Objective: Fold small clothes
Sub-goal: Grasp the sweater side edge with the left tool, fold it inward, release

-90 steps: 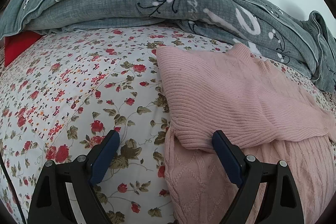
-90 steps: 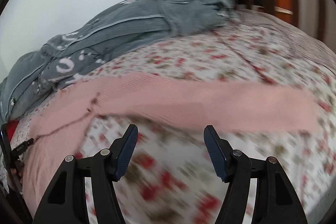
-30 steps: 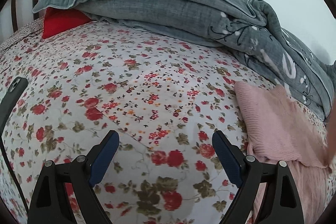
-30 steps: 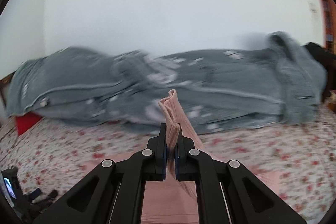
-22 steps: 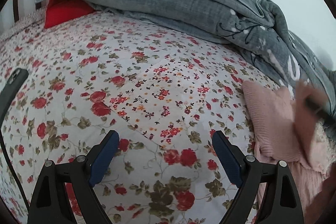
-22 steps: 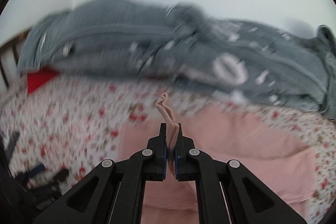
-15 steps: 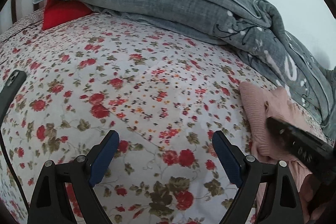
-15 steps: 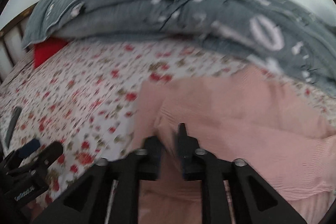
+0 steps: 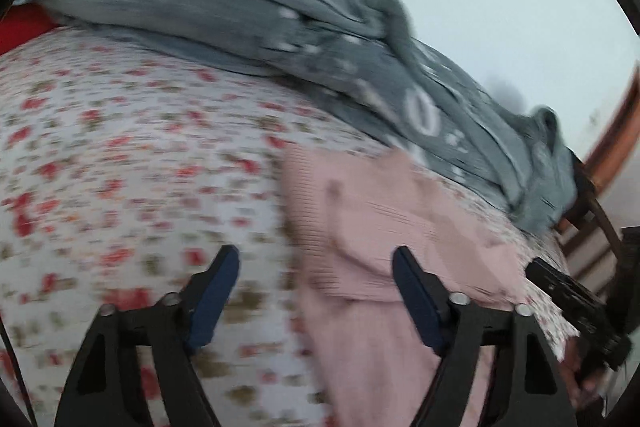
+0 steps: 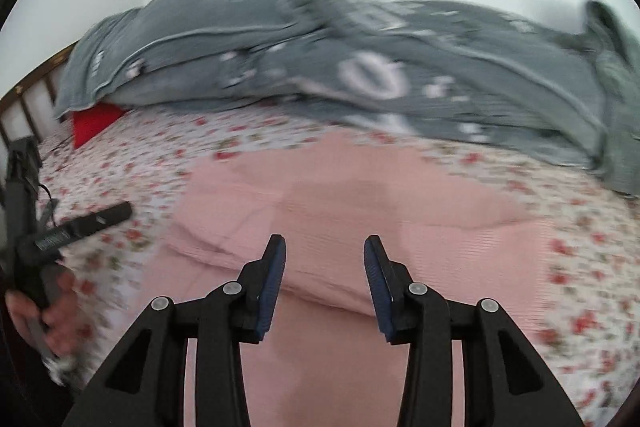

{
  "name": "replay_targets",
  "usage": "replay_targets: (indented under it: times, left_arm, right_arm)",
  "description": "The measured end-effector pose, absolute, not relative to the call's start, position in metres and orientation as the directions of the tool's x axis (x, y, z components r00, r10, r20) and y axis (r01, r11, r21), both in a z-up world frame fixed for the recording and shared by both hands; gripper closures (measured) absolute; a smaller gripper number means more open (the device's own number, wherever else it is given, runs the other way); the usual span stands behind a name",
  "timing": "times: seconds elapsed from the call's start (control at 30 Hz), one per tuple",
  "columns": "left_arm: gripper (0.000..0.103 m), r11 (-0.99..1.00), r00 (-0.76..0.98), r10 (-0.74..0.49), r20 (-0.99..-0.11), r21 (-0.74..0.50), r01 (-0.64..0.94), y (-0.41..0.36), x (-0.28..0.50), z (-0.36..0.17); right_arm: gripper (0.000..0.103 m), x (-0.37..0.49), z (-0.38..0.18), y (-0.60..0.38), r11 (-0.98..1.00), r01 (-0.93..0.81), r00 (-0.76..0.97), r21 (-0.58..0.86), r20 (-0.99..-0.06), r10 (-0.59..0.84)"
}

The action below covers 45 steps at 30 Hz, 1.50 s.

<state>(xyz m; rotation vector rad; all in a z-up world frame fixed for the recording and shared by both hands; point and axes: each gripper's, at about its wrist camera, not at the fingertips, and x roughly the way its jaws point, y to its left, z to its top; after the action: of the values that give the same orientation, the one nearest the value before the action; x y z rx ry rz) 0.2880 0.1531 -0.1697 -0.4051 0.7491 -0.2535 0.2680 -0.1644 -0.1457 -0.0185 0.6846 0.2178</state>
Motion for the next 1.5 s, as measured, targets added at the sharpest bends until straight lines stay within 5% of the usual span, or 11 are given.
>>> replay_targets:
  times: [0.27, 0.5, 0.77, 1.1, 1.2, 1.33, 1.5]
  left_arm:
    - [0.060, 0.940, 0.668, -0.290, -0.685, -0.335, 0.065, 0.106, 0.309, -0.186]
    - [0.062, 0.907, 0.692, -0.339, -0.637, -0.418, 0.060, 0.121, 0.317, -0.188]
    - [0.096, 0.908, 0.670, -0.338, -0.661, -0.415, 0.048, 0.115, 0.327, -0.193]
    - [0.096, 0.940, 0.670, -0.264, -0.694, -0.341, 0.017, 0.112, 0.315, -0.195]
    - [0.092, 0.957, 0.690, -0.211, -0.692, -0.289, 0.003, 0.109, 0.311, -0.186]
    - [0.087, 0.972, 0.769, -0.129, -0.626, -0.232, -0.026, 0.109, 0.301, -0.169]
    - [0.080, 0.962, 0.745, -0.220, -0.630, -0.267, 0.058, 0.099, 0.309, -0.176]
  right_arm:
    - [0.063, 0.268, -0.193, -0.252, 0.952, -0.187, 0.716, 0.242, -0.630, 0.300]
    - [0.062, 0.266, -0.203, -0.267, 0.914, -0.213, 0.707, 0.344, -0.592, 0.387]
    - [0.062, 0.265, -0.208, -0.269, 0.906, -0.199, 0.708, 0.373, -0.585, 0.396]
    - [0.062, 0.259, -0.201, -0.286, 0.891, -0.164, 0.762, 0.424, -0.519, 0.387]
    - [0.062, 0.258, -0.189, -0.289, 0.933, -0.099, 0.811, 0.347, -0.515, 0.278]
    - [0.060, 0.270, -0.191, -0.291, 0.971, -0.008, 0.809, 0.237, -0.569, 0.146]
    - [0.060, 0.297, -0.219, -0.303, 0.959, 0.048, 0.689, 0.279, -0.704, 0.170]
